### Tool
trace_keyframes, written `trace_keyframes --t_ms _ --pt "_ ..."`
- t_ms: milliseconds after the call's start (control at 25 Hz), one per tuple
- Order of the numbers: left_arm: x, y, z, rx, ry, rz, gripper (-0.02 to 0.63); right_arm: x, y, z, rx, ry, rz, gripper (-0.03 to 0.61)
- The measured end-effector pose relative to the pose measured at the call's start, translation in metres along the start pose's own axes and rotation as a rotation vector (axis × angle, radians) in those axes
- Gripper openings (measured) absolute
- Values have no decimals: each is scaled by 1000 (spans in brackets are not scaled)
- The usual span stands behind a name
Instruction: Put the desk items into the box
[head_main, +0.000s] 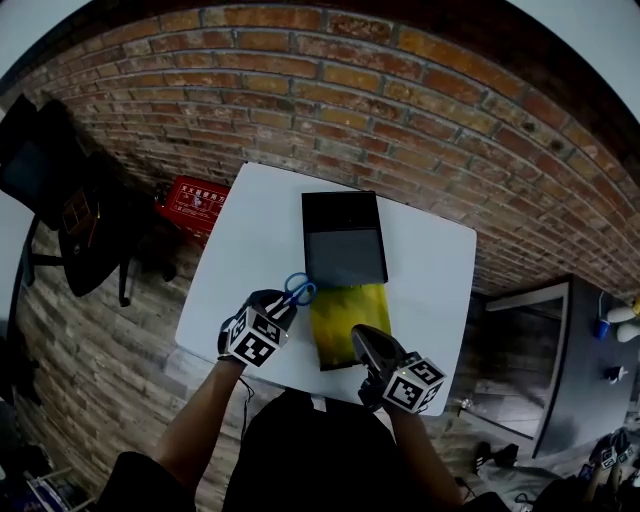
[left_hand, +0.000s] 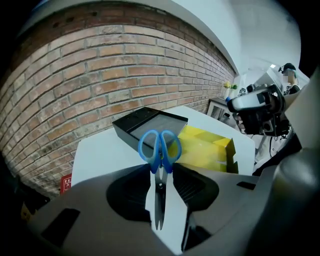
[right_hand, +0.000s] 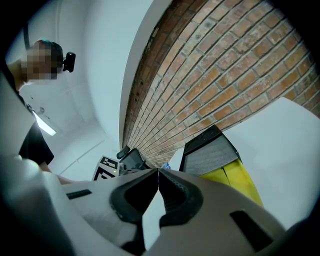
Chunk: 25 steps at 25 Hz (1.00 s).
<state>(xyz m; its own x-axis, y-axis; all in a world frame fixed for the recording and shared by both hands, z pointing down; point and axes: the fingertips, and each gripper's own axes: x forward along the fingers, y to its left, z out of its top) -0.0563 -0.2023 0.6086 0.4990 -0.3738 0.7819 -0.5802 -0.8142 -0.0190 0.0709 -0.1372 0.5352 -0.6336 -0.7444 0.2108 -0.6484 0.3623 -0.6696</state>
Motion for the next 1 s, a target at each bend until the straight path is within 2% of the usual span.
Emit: trace_keyframes --t_ms 440,1000 --pt "18 -52 48 149 -36 -95 150 -42 -21 8 14 -66 -74 23" --pt "68 -112 81 328 -4 -256 150 -87 -52 16 53 -145 -184 23"
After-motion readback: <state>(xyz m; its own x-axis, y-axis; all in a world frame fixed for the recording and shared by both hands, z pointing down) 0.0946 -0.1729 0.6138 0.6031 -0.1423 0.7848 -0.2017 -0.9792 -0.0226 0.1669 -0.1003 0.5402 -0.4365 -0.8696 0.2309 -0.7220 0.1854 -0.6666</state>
